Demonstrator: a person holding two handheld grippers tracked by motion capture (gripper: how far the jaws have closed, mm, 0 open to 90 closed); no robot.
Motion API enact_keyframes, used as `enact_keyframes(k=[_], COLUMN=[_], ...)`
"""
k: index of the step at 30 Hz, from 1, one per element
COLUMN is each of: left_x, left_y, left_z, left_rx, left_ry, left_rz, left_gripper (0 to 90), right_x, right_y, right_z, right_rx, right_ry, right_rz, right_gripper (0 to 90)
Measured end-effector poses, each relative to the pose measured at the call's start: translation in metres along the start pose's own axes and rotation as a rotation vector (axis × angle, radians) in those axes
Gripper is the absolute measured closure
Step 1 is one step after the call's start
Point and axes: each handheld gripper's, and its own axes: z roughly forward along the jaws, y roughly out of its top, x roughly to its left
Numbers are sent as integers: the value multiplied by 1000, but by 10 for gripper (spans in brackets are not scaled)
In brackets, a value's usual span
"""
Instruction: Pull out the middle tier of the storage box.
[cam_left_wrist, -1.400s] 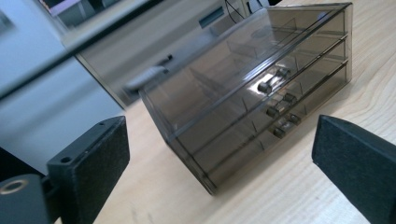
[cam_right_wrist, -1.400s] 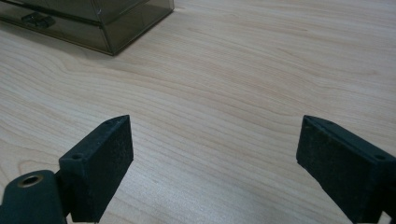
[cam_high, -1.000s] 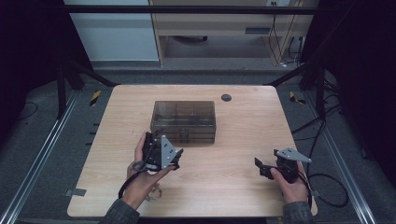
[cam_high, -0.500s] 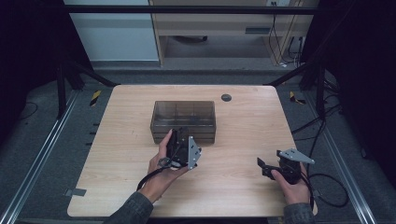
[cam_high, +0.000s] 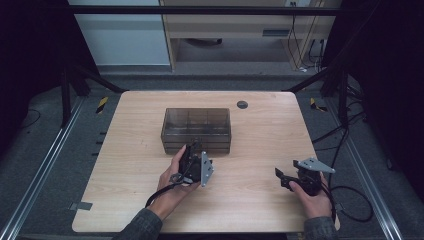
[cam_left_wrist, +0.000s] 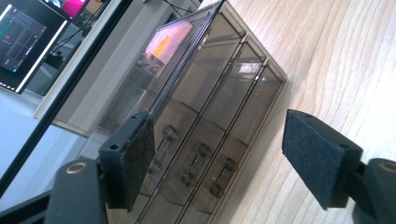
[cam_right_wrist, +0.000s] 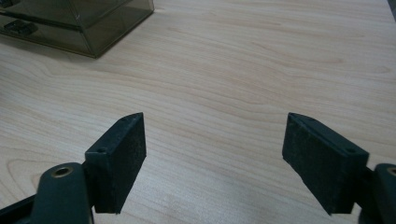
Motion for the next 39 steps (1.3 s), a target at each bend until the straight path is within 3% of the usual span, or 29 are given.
enact_keyframes(k=[5,11,16,22,27,34,37,39], left_x=[0,2,6,9,9,1,-2,-6], left_y=[-3,-11,-17,-21,-23,-26,-28,-29], left_z=[-2,0,0,1,2,8,10,11], left_rx=[15,49,60,67,69,112,122,145], left_ry=[45,84,102,112,83,79,96,122], left_rz=[35,89,95,115,113,208,246,303], left_gripper=[353,426,471,490,537,614,635,646], right_x=[7,10,8,7,5,5,5,4], right_y=[0,1,1,1,1,1,1,1], right_z=[5,3,3,1,0,0,-1,-1], right_rx=[12,5,-2,-10,-9,-15,-16,-15], right_ry=[-11,-17,-37,-34,-36,-37,-40,-41], right_rz=[-47,-45,-47,-52,-40,-45,-44,-43], right_gripper=[246,336,416,480,522,541,542,543])
